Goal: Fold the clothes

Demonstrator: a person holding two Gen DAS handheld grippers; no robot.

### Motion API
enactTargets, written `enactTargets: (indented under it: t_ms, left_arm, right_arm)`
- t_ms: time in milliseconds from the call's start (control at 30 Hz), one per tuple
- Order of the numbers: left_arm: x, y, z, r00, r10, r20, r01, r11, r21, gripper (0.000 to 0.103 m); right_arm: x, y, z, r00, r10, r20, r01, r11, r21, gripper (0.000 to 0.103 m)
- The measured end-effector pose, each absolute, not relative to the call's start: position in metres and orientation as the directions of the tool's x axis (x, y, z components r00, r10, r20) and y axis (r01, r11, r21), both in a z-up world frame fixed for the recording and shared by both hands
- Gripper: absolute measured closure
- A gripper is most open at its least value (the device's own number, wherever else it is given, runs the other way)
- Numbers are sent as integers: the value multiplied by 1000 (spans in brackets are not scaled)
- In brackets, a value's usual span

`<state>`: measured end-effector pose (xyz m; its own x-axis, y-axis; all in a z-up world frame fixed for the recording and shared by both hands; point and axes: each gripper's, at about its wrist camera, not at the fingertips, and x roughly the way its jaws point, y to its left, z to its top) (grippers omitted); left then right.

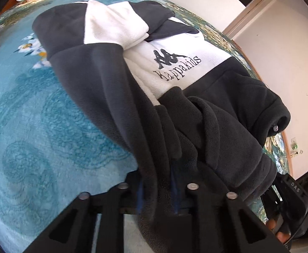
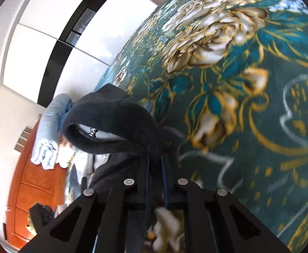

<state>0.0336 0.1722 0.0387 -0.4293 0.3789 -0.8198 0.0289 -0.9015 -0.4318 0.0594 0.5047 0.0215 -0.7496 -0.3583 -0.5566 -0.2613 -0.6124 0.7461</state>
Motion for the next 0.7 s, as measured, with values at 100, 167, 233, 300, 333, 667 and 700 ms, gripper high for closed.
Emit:
enactTargets:
  t_ms: [100,167,233,300,333,667,700]
  left_arm:
    - [45,162,54,-457,378,-805,-3,-906,-424,89]
    - [54,151,64,-481,372,-793,-19,-909,-415,89]
    - [60,143,66,-483,395,-782,-25,-898,-439,89]
    - [65,141,67,-476,409,-779,-28,-892,-451,89]
    - [67,141,67,-477,407,-779,-32,-894,-448,89]
    - [65,135,60,-459,426,-779,-43,-887,-460,89]
    - [64,136,58,-456,427,-781,-48,-888,-457,89]
  right_arm:
    - [75,497,31,-757,-360,-545,-243,-620,746,103]
    - [86,489,37,-755,-362,-547,-225,-641,734,103]
    - [94,484,42,-756,-347,-555,-218,-666,714,103]
    - [100,482,45,-757,-334,-561,-219,-680,700,103]
    - [101,482,48,-757,-321,-568,-221,-693,686,103]
    - [74,487,64,-730,-259,-632,-196,-807,557,78]
    - [68,486,64,-725,-265,-636,-185,-814,550,49]
